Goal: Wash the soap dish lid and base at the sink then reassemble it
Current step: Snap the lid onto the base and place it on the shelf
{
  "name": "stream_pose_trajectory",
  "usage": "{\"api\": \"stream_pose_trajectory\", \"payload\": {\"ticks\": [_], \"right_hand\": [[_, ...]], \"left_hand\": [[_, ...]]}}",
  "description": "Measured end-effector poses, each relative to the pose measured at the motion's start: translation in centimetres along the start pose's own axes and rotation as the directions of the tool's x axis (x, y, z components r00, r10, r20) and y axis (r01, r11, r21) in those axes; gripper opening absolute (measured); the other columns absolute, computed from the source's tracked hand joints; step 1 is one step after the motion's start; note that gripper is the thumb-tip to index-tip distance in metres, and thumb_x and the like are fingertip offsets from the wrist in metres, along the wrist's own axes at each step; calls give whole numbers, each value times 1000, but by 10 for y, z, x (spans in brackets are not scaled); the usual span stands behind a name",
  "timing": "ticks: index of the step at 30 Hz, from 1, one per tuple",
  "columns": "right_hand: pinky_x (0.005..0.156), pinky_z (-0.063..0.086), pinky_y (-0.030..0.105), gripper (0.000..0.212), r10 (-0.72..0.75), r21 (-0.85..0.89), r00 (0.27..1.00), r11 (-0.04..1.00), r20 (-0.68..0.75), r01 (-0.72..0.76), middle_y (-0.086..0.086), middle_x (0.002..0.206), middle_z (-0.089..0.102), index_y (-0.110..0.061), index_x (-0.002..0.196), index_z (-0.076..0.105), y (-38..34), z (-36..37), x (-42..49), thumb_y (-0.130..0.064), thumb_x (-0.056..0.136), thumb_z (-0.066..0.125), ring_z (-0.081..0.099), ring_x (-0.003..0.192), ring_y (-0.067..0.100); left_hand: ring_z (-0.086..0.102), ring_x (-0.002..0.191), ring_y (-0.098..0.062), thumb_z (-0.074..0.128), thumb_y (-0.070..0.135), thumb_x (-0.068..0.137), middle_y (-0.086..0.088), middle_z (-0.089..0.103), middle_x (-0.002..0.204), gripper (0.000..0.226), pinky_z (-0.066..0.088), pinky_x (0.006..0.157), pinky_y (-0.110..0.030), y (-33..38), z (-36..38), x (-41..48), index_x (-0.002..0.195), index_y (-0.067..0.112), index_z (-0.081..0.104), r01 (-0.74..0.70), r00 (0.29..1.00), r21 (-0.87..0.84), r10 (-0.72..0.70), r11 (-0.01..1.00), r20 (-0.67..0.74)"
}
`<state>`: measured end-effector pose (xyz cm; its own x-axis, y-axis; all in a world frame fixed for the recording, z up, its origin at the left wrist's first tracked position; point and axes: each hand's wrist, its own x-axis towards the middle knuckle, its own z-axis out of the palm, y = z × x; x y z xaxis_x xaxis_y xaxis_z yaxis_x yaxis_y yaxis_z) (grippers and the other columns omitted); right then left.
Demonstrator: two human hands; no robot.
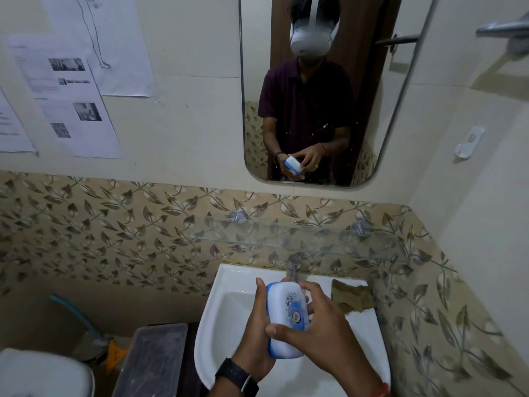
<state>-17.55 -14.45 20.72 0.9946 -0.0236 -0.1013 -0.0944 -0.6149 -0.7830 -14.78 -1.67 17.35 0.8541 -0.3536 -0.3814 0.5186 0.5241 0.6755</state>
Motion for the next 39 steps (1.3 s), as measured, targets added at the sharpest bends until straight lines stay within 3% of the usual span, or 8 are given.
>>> {"api": "stream_pose_trajectory", "payload": {"ticks": [3, 7, 12, 17, 22, 29, 35, 39], "right_hand": [[85, 61, 28, 98, -24, 28, 994, 999, 105, 21, -19, 114, 69, -47, 135, 51, 7, -16, 6, -84, 50, 80, 69, 99, 3], [53, 59, 29, 39, 59, 233, 992, 969, 108, -83, -5, 90, 67, -36, 115, 72, 10, -32, 14, -47, 80, 83, 70, 64, 12], [54, 58, 31, 23, 131, 519, 973, 827, 191, -214, 13, 84, 71, -10, 108, 71, 12, -30, 14, -20, 88, 79, 70, 64, 21], [59, 62, 35, 21, 269, 734, 963, 655, -6, -179, 16, 82, 68, -5, 106, 69, 29, -27, 24, -14, 89, 77, 63, 57, 18], [70, 66, 41, 22, 324, 864, 936, 502, -137, -47, 16, 99, 75, -9, 112, 63, 36, -24, 31, -11, 92, 72, 72, 80, 30], [73, 66, 34, 26, 272, 830, 938, 557, -216, 30, 12, 100, 75, -15, 116, 65, 27, -24, 61, -8, 92, 72, 76, 89, 28], [89, 63, 45, 45, 211, 537, 898, 843, -386, 33, -2, 105, 79, -17, 121, 74, 21, -40, 130, -38, 82, 78, 74, 97, 17], [82, 53, 26, 35, 186, 428, 859, 903, -477, 42, 6, 105, 79, -7, 121, 74, 19, -49, 170, -21, 89, 77, 71, 91, 15]], "left_hand": [[72, 106, -35, 37, 72, 93, -25, 73, 121, 82, 57, 90, -42, 10, -8, 3, 122, 5, 75, 130, 991, 123, -134, 984, 22], [69, 102, -36, 31, 72, 96, -26, 70, 121, 89, 49, 101, -46, 21, -13, 9, 134, -1, 64, 210, 974, 192, -222, 959, 43], [69, 106, -35, 34, 77, 91, -29, 68, 127, 95, 46, 106, -47, 30, -16, 14, 131, -2, 66, 242, 965, 271, -260, 932, 30], [73, 99, -32, 45, 76, 90, -16, 75, 117, 79, 59, 89, -46, 39, -37, 23, 128, 11, 70, 163, 986, 323, -163, 932, -25], [73, 97, -32, 69, 37, 90, -17, 72, 111, 45, 60, 86, -43, 34, -37, 19, 132, 23, 63, -133, 991, 312, 130, 941, 30], [73, 101, -27, 72, 14, 93, -15, 75, 118, 24, 61, 89, -38, 47, -15, 49, 117, 15, 75, -338, 923, 379, 381, 861, -44], [72, 93, -27, 70, 10, 94, -20, 77, 110, 18, 62, 83, -35, 90, 6, 106, 112, 5, 75, -370, 878, 510, 471, 777, -81], [74, 92, -23, 72, 15, 93, -6, 80, 96, 12, 59, 86, -38, 109, 12, 148, 102, 12, 80, -371, 808, 700, 583, 611, -80]]}}
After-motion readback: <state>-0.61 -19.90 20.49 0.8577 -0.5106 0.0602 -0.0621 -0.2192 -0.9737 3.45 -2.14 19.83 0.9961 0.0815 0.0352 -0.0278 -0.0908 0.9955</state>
